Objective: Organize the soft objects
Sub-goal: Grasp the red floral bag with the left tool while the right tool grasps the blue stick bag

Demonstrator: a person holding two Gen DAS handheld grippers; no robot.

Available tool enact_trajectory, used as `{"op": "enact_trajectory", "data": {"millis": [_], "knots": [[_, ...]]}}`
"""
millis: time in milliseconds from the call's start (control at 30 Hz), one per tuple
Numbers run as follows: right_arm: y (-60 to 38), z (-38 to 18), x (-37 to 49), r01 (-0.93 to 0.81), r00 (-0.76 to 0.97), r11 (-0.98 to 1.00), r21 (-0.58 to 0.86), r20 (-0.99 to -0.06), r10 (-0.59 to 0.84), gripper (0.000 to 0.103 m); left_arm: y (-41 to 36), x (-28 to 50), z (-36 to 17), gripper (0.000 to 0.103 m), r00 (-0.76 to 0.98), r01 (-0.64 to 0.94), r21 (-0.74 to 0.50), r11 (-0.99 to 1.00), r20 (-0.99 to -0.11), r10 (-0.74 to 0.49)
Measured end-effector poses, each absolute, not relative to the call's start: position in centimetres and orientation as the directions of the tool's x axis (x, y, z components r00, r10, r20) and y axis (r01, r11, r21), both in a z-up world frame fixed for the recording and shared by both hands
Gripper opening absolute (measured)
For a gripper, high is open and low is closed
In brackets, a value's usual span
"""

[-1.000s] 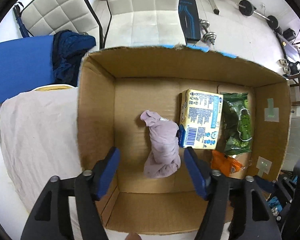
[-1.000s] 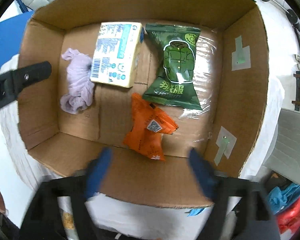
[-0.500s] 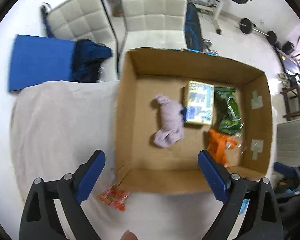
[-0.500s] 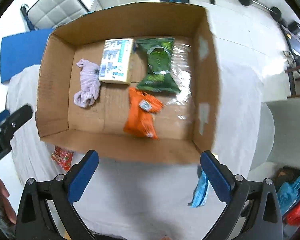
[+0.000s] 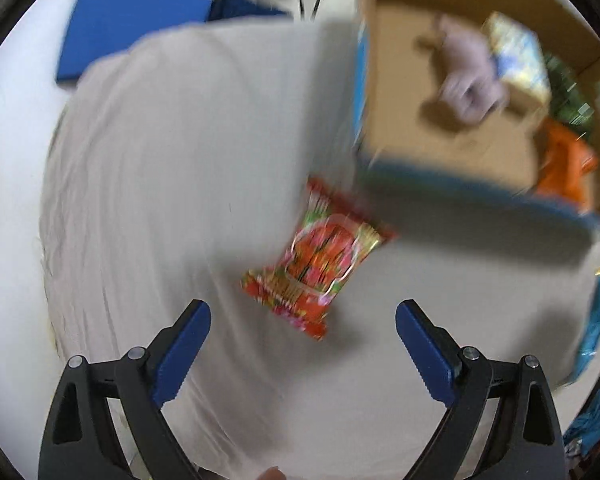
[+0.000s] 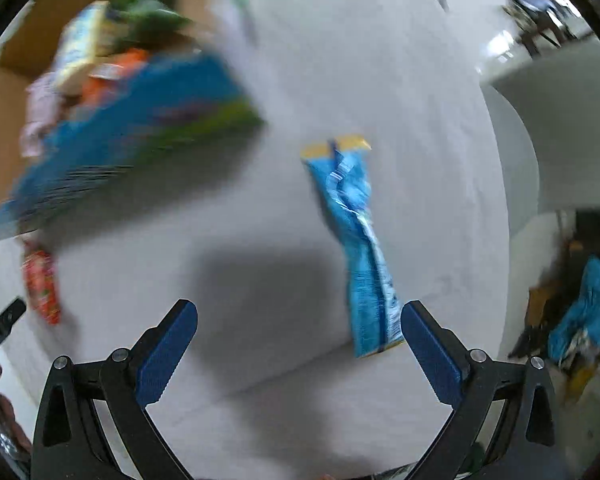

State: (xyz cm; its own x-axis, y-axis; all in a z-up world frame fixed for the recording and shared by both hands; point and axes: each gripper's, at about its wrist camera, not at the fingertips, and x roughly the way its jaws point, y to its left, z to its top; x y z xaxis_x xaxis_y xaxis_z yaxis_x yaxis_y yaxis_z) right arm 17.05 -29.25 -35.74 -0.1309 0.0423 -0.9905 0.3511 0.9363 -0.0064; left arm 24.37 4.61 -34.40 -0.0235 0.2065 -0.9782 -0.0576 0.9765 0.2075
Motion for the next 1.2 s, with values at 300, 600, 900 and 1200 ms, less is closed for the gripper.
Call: {"op": "enact_trajectory", "data": {"millis": [300, 600, 900, 1200], "knots": [[-31.9, -41.9, 15.8, 0.491, -0.159, 0.871, -0.023, -0.985, 0.063, 0.103, 5.2, 25.1, -41.2, 0.095, -0.091, -0.025, 0.224, 0.974, -0.971, 0.221], [-30.4, -42.4, 14.3, 0.453, -0.169, 0.891, -0.004, -0.982, 0.081, 0.062, 5.7, 25.2, -41.9, 0.087, -0.093, -0.014, 0.102, 0.995, -0.991, 0.1], [-28.1, -42.1, 13.0, 0.385, -0.174, 0.921, 0.067, -0.974, 0.144, 0.036, 5.2, 22.9, -41.1, 0.061, -0.059, -0.012, 0.112, 0.994, -0.992, 0.111], [-27.6, -42.5, 12.6, 0.152, -0.226, 0.978, 0.141, -0.958, 0.174, 0.035, 0.7, 15.8, -41.1, 0.06, -0.15, -0.069, -0.061, 0.996, -0.986, -0.07]]}}
